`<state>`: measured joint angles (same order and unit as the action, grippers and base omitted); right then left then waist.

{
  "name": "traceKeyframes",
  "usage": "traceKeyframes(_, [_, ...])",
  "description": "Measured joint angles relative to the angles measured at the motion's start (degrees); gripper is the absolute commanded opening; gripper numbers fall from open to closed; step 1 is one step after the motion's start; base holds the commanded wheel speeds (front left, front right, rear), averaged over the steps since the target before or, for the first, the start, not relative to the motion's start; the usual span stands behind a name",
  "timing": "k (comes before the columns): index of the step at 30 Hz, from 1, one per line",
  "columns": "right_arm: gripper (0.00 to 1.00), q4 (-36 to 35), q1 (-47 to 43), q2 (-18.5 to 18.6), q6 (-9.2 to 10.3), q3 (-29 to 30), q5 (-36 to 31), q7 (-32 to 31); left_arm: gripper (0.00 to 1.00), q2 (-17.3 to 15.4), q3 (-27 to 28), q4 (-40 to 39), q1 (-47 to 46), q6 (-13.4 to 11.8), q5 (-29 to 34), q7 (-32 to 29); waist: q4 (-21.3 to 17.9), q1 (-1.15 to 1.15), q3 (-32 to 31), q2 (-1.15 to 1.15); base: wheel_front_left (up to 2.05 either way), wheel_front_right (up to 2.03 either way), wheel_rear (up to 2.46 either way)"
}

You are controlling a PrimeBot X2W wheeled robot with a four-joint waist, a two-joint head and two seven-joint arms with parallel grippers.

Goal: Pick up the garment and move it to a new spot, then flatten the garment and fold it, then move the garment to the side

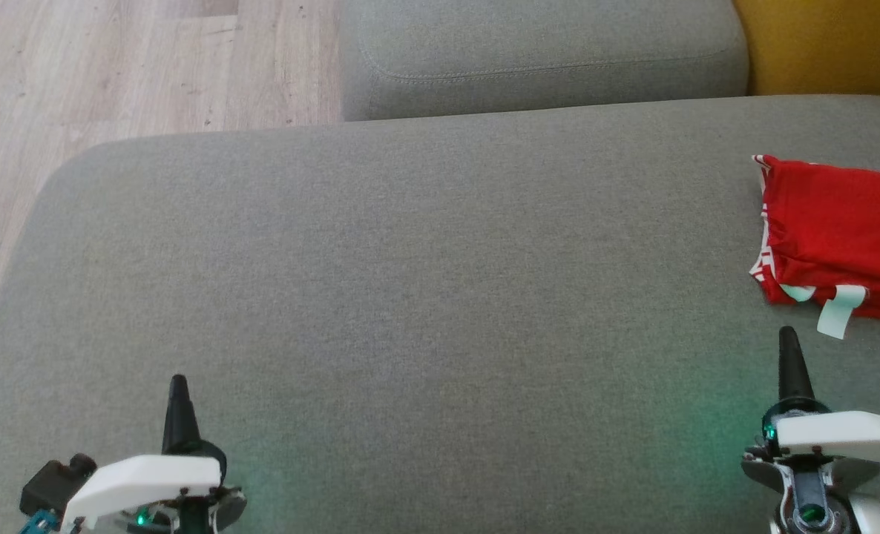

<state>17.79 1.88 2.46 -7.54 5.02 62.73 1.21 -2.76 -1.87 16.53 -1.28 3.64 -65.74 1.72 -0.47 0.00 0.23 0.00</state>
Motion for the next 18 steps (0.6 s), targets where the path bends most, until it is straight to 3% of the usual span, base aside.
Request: traceKeyframes(18, [0.0, -0.53, 0.1, 0.0, 0.0, 1.07, 11.69, -2.9, 0.0, 0.02, 2.09, -0.13, -0.84, 1.46, -10.76, -3.23, 0.19, 0.0, -0.02, 0.0, 0.0, 0.0, 0.0])
